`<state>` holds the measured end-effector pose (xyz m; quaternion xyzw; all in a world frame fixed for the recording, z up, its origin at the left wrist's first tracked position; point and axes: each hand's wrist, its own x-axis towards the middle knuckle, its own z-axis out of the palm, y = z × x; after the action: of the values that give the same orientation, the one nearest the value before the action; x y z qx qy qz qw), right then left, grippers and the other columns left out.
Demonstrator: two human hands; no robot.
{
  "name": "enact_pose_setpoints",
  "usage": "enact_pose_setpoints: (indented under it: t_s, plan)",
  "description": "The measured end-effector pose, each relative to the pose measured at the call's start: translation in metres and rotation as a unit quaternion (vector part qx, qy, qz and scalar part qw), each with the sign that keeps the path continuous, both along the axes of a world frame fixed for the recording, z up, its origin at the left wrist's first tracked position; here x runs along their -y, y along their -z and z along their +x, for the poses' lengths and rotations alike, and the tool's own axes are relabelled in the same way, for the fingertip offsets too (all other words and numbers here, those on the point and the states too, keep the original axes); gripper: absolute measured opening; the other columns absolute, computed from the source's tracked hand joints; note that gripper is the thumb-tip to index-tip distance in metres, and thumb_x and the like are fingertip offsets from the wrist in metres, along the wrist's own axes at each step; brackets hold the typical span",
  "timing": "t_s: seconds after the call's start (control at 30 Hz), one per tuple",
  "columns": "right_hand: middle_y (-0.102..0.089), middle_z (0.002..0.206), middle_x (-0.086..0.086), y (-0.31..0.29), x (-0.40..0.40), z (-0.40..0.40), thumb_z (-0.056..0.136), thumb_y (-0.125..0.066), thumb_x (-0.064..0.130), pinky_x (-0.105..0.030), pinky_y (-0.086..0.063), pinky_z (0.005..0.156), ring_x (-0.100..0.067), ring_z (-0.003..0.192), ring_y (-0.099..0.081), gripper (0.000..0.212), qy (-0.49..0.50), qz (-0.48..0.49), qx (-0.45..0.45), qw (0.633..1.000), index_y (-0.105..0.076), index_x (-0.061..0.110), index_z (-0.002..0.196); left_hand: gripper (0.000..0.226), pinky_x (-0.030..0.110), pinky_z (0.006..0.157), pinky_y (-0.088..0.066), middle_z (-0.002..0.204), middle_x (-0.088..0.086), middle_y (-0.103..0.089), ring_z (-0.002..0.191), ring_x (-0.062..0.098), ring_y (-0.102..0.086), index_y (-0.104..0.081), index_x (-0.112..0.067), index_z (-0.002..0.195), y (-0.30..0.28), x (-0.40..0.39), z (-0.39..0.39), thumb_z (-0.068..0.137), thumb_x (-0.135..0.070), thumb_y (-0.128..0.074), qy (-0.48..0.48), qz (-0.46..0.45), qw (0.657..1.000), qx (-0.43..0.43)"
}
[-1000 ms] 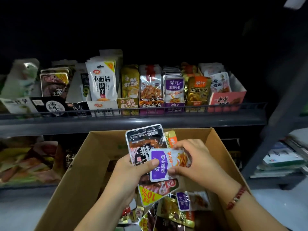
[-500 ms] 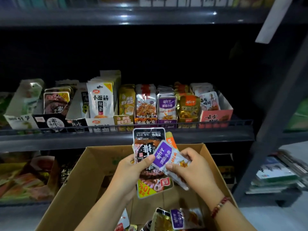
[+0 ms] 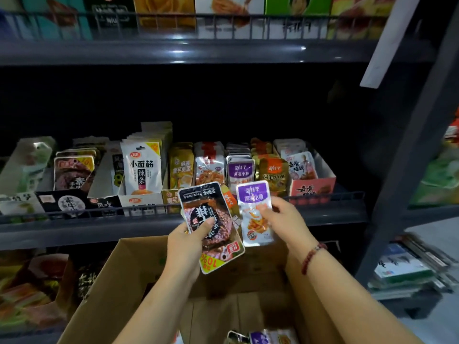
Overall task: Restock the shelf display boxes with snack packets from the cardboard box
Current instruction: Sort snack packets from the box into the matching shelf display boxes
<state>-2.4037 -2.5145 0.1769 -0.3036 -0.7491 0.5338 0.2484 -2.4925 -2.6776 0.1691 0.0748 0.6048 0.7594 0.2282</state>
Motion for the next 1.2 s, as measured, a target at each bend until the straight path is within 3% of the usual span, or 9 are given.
enact_pose_setpoints:
  t_s: [0.13,0.3,0.47,0.73,0.8,0.87,0.97,1.07,1.2]
  plan:
    - [-0.068,0.101,0.001,-0.023,-0.023,-0.038,0.093,-0.058,0.018,-0.039,-0.057,0.079,-0.016,0.094,-0.066,0.006,0.032,0.055,-0.029,0.998,-0.059,0.023,0.089,0.005,0.039,0.073,-0.056,0.094,0.008,-0.073,0.084,0.026,-0.07,-0.066,-0.012,0.092,0.0,-0.002,-0.017,0.087,-0.01,-0.069,-0.018,0.009,1.0,0.003]
    - [-0.067,0.089,0.004,-0.04,-0.044,-0.071,0.092,-0.059,0.021,-0.034,-0.058,0.073,-0.009,0.079,-0.066,0.006,0.085,0.134,-0.058,0.986,-0.055,0.022,0.087,0.011,0.041,0.073,-0.057,0.092,0.009,-0.074,0.083,0.028,-0.071,-0.066,-0.009,0.097,0.009,0.003,-0.03,0.087,-0.01,-0.069,-0.028,0.021,0.999,0.024]
    - [-0.066,0.089,-0.005,-0.025,-0.046,-0.092,0.093,-0.057,0.02,-0.035,-0.058,0.072,-0.018,0.081,-0.067,0.01,0.071,0.196,0.052,0.977,-0.058,0.01,0.092,0.011,0.038,0.068,-0.056,0.088,0.008,-0.075,0.082,0.028,-0.072,-0.066,-0.01,0.097,0.013,0.006,-0.034,0.086,-0.009,-0.069,-0.014,0.04,0.998,0.044]
    - [-0.068,0.101,-0.009,-0.008,-0.043,-0.096,0.094,-0.056,0.015,-0.03,-0.055,0.067,-0.022,0.089,-0.066,0.011,0.09,0.191,0.117,0.97,-0.062,0.006,0.096,0.025,0.05,0.085,-0.054,0.099,0.015,-0.074,0.091,0.035,-0.071,-0.064,-0.006,0.107,0.01,0.01,-0.036,0.083,-0.01,-0.068,0.034,0.084,0.992,0.091]
    - [-0.068,0.104,-0.009,-0.008,-0.039,-0.091,0.092,-0.059,0.014,-0.036,-0.058,0.072,-0.021,0.085,-0.067,0.005,0.093,0.164,0.085,0.978,-0.055,0.011,0.094,0.029,0.052,0.088,-0.053,0.101,0.016,-0.074,0.094,0.036,-0.07,-0.063,-0.005,0.109,0.008,0.011,-0.036,0.081,-0.01,-0.068,0.044,0.092,0.99,0.098]
    - [-0.064,0.114,-0.005,-0.011,-0.029,-0.081,0.089,-0.063,0.014,-0.037,-0.058,0.072,-0.019,0.086,-0.066,0.02,0.106,0.136,0.029,0.985,-0.054,0.015,0.107,0.031,0.054,0.09,-0.051,0.102,0.017,-0.073,0.095,0.038,-0.07,-0.062,-0.005,0.112,0.006,0.013,-0.037,0.082,-0.01,-0.068,0.057,0.094,0.988,0.107]
    - [-0.056,0.112,0.005,-0.014,-0.008,-0.057,0.09,-0.063,0.018,-0.016,-0.046,0.062,-0.002,0.081,-0.056,0.037,0.144,0.147,-0.05,0.977,-0.051,0.015,0.124,0.032,0.054,0.089,-0.052,0.101,0.018,-0.073,0.093,0.038,-0.07,-0.061,-0.005,0.113,0.005,0.016,-0.038,0.083,-0.011,-0.068,0.075,0.08,0.987,0.113]
    - [-0.061,0.098,0.014,-0.011,0.011,-0.032,0.091,-0.059,0.033,-0.014,-0.042,0.065,0.001,0.088,-0.056,0.013,0.066,0.122,-0.031,0.99,-0.06,0.025,0.102,0.044,0.052,0.087,-0.053,0.103,0.02,-0.072,0.093,0.039,-0.07,-0.059,-0.004,0.116,0.004,0.019,-0.037,0.074,-0.012,-0.07,0.118,0.068,0.985,0.107]
    - [-0.072,0.087,0.007,0.001,0.029,-0.008,0.087,-0.064,0.039,-0.03,-0.053,0.077,-0.01,0.086,-0.066,0.012,-0.047,0.015,-0.013,0.999,-0.068,0.028,0.087,0.048,0.049,0.085,-0.053,0.106,0.024,-0.071,0.095,0.04,-0.069,-0.059,-0.001,0.117,0.004,0.02,-0.03,0.07,-0.01,-0.068,0.195,0.052,0.974,0.104]
